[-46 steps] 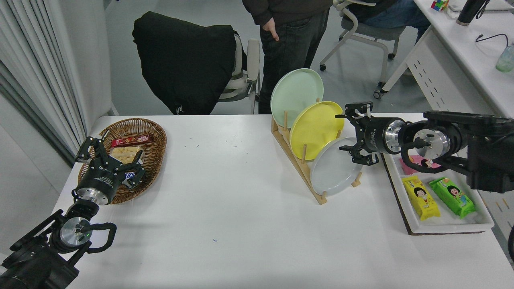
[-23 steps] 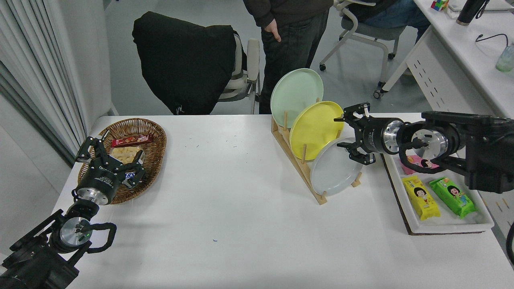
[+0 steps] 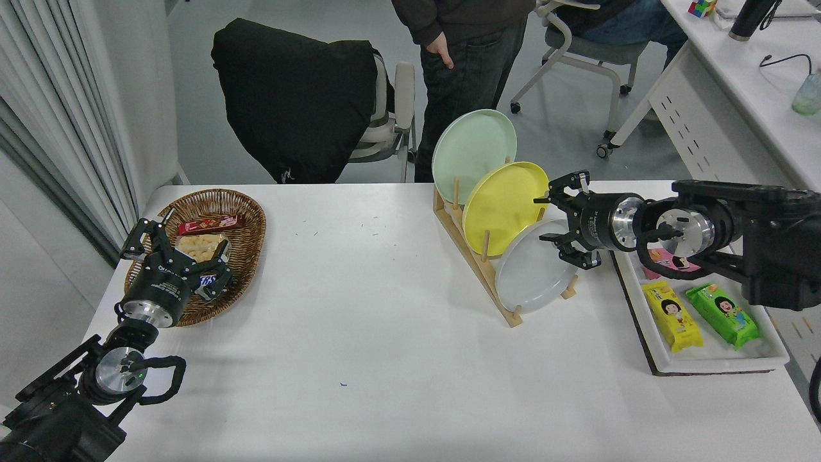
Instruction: Place the plate on the table
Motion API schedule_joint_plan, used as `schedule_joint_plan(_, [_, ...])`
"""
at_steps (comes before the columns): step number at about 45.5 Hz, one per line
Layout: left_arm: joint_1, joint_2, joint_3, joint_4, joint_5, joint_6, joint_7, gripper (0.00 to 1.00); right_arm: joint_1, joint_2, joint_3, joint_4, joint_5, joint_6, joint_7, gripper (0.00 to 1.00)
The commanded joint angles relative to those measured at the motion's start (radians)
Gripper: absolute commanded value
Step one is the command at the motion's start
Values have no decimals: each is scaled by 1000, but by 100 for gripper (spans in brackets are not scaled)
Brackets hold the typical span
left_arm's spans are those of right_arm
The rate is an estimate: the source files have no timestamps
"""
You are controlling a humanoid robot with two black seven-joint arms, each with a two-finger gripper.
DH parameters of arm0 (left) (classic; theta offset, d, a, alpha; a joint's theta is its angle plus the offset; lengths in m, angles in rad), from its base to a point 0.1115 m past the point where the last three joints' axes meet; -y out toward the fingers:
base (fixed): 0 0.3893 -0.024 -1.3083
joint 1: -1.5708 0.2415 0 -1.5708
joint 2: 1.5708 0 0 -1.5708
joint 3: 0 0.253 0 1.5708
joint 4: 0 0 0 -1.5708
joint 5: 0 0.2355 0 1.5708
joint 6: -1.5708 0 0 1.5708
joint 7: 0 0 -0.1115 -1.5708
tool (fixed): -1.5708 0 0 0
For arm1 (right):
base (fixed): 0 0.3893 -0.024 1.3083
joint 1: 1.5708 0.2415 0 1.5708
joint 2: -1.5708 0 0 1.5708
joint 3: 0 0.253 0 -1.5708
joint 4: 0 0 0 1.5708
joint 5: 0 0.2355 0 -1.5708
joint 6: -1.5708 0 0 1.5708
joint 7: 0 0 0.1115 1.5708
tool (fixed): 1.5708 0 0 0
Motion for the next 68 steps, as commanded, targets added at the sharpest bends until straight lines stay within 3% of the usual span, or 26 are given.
schedule_joint_plan(1, [0, 0, 0, 1, 0, 1, 0, 98, 3, 0, 9, 3, 0, -8, -11, 61])
schedule_joint_plan(12, [0, 0, 0, 1, 0, -1, 0, 98, 4, 0, 10, 3, 0, -17, -14, 58])
schedule_joint_plan(18, [0, 0, 0, 0, 0, 1, 0, 98, 7, 0, 9, 3, 0, -17, -14, 44])
schedule_joint_plan(56, [0, 0, 0, 0, 0, -1, 0, 98, 15, 14, 35, -2, 0, -40, -99, 44])
schedule_joint_plan(68, [0, 0, 0, 0, 0, -1, 0, 98, 15, 12, 58, -5, 2, -40, -99, 34])
